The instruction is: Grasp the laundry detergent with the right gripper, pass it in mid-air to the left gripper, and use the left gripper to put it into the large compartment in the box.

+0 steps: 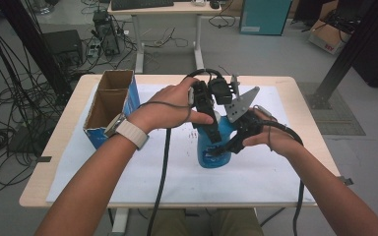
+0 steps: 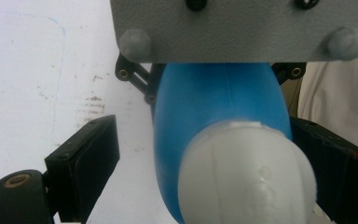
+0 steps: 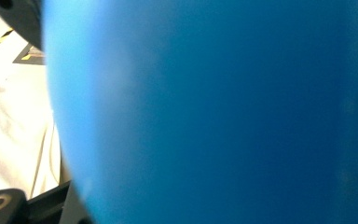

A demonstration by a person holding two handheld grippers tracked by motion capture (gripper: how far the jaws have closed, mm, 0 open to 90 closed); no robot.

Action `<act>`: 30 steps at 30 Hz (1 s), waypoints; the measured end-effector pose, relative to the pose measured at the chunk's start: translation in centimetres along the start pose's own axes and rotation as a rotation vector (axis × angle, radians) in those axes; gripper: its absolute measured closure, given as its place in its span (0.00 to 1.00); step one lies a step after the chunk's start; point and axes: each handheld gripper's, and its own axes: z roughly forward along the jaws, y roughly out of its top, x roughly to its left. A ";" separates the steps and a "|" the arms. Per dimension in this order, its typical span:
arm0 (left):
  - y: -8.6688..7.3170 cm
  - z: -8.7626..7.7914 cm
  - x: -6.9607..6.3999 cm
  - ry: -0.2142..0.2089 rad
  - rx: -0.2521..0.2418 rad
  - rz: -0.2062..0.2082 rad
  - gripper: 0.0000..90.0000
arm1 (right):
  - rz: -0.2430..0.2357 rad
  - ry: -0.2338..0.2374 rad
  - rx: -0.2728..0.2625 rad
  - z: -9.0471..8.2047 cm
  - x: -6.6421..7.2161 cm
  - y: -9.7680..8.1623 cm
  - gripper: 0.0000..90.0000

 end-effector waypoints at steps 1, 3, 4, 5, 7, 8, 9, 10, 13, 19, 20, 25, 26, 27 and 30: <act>0.0 0.0 0.0 0.002 0.000 0.000 0.14 | 0.001 0.000 -0.001 0.0 0.0 0.0 0.48; 0.0 0.0 0.0 0.003 0.001 0.001 0.14 | -0.008 -0.001 -0.001 0.0 0.0 0.0 0.48; 0.0 0.1 -0.1 0.007 -0.001 0.000 0.15 | 0.001 0.002 0.000 0.0 0.0 0.0 0.48; 0.0 0.1 -0.1 0.005 0.001 0.001 0.15 | -0.001 0.004 -0.001 0.0 0.0 0.0 0.48; 0.1 0.0 -0.1 0.000 0.006 0.006 0.15 | -0.005 0.003 0.000 0.1 0.0 0.0 0.48; 0.1 0.1 -0.2 0.003 0.005 0.005 0.15 | 0.002 0.004 -0.003 0.0 0.0 0.0 0.48; 0.1 0.2 -0.2 0.008 0.003 0.008 0.15 | 0.005 0.005 0.000 0.0 0.0 0.0 0.48; 0.1 0.1 -0.2 0.012 0.009 0.012 0.15 | -0.005 0.001 -0.002 0.0 0.0 0.0 0.48; 0.2 0.1 -0.2 0.014 0.011 0.011 0.16 | 0.002 0.002 0.000 0.0 0.0 0.0 0.48; 0.3 0.2 -0.3 0.019 0.024 0.019 0.17 | 0.002 0.003 -0.003 0.0 0.1 0.0 0.48; 0.3 0.2 -0.3 0.019 0.024 0.019 0.17 | -0.007 0.000 -0.007 0.1 0.0 0.0 0.48; 0.2 0.3 -0.4 0.022 0.026 0.020 0.20 | 0.003 0.006 -0.003 0.0 0.1 0.0 0.48; 0.2 0.4 -0.3 0.023 0.027 0.020 0.20 | -0.005 0.007 -0.003 0.0 0.0 0.0 0.48; 0.2 0.4 -0.3 0.014 0.032 0.022 0.20 | -0.013 0.000 -0.005 0.1 0.0 0.0 0.48; 0.2 0.5 -0.4 0.017 0.031 0.021 0.21 | -0.002 0.004 -0.002 0.0 0.0 0.0 0.48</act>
